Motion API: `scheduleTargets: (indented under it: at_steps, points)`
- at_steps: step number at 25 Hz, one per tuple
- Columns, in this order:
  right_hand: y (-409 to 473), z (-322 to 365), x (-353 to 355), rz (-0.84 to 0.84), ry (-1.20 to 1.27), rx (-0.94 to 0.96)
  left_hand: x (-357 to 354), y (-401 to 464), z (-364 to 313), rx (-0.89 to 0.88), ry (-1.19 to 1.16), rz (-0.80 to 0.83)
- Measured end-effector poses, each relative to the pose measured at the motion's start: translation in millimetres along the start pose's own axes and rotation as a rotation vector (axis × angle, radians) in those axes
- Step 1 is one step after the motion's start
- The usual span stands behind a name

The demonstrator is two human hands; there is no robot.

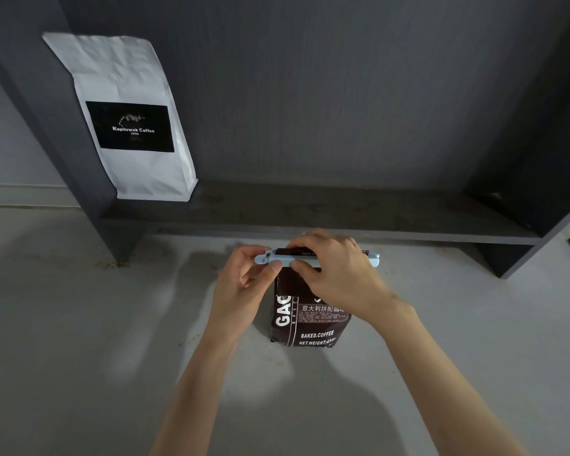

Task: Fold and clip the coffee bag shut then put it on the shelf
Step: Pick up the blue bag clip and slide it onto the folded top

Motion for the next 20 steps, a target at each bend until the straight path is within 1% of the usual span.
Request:
scheduleTargets:
  at_steps: [7, 20]
  points:
    - [-2.5, -1.4, -3.3, -0.097, -0.012, 0.022, -1.0, -1.0, -2.0, 0.012, -0.013, -0.004]
    - [-3.4, -0.8, -5.4, -0.139, -0.023, 0.064, -0.5, 0.8, -0.4, 0.010, 0.028, -0.015]
Point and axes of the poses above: each hand's wrist, its own y-axis towards the middle knuckle, its own x-axis out of the back of the hand, z = x × y, the point moved 3 cm from there along y, towards the middle knuckle, and after that the axes turned 1 degree about -x, right-handed, at the moved point
